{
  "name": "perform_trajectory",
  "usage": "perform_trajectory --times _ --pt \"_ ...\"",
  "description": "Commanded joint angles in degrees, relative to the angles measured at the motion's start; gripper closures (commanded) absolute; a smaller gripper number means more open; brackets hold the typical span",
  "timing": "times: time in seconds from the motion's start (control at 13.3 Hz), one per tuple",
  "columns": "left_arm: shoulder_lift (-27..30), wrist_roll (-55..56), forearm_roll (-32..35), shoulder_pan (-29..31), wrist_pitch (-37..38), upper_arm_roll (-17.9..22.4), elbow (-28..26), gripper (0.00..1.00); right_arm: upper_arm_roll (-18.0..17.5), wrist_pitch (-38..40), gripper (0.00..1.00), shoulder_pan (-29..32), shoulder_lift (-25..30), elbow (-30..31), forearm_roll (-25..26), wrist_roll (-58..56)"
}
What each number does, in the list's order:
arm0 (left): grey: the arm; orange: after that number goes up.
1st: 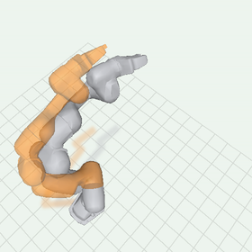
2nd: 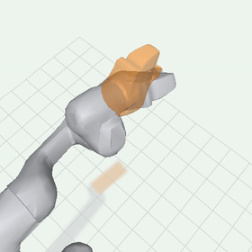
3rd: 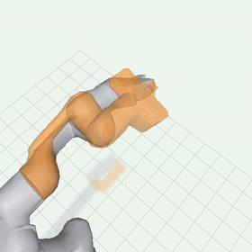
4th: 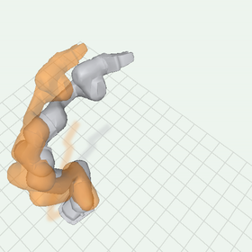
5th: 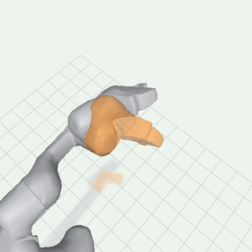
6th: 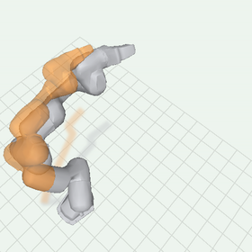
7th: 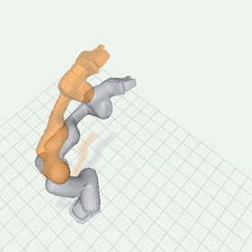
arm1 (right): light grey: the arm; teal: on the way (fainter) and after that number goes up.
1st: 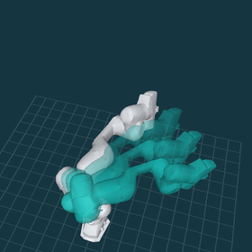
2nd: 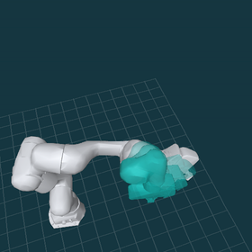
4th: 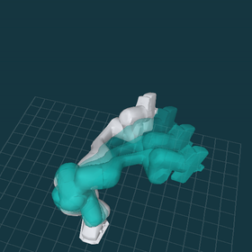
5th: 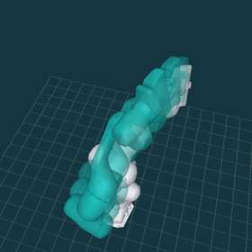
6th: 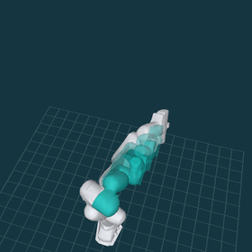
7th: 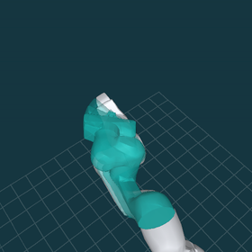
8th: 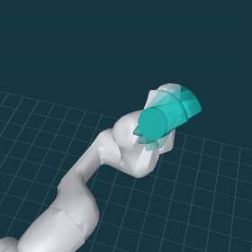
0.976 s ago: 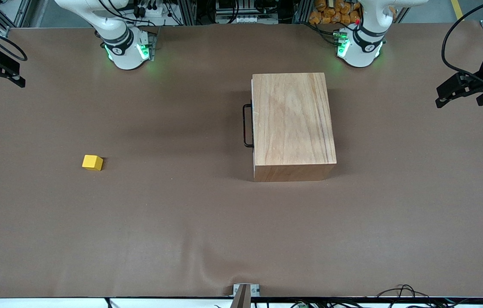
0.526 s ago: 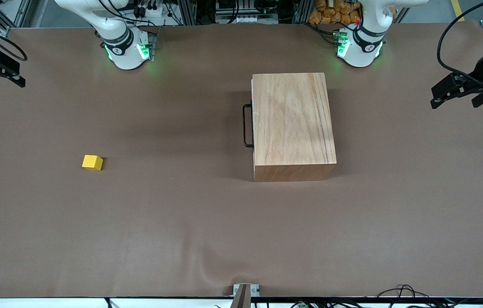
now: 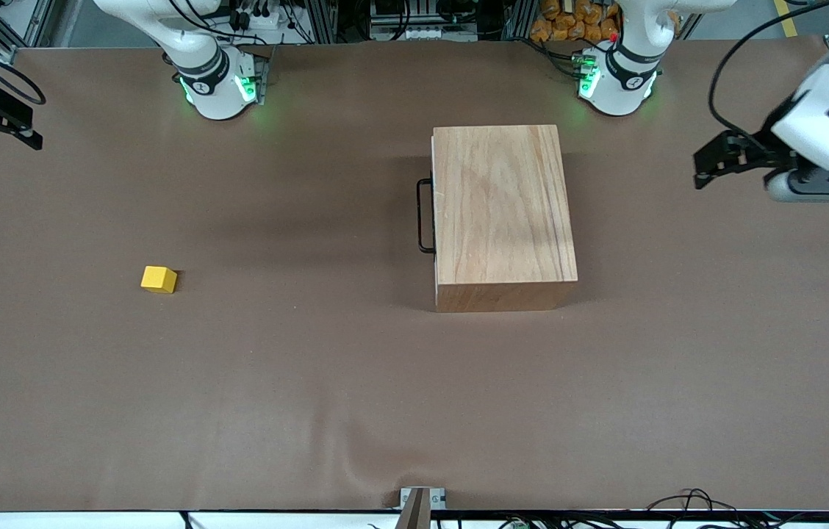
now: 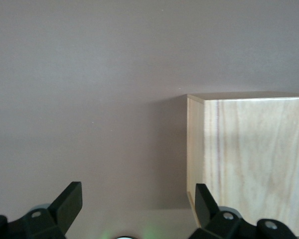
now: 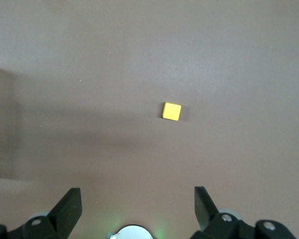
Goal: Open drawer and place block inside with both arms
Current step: 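Move the left gripper over the box toward the black drawer handle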
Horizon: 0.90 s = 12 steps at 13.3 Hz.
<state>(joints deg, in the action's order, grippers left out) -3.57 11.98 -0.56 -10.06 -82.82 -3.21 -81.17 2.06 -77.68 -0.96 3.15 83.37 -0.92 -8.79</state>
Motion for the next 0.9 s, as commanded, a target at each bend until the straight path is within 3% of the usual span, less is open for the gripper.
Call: perform_trajectory --times 0.0,0.6,0.83 --pt "-2.8 5.5 -0.7 -4.0 1.5 -0.1 2.1 0.0 -0.4 0.3 0.0 0.8 0.9 0.2 0.8 -0.7" --pt "-7.8 19.1 4.4 -21.1 1.1 -0.4 1.7 0.0 -0.4 0.4 0.0 1.7 0.9 0.4 0.7 -0.7" --pt "-11.4 27.6 4.4 -26.6 -2.6 -0.5 2.1 0.0 -0.4 0.6 0.0 1.7 0.9 0.4 0.7 -0.7"
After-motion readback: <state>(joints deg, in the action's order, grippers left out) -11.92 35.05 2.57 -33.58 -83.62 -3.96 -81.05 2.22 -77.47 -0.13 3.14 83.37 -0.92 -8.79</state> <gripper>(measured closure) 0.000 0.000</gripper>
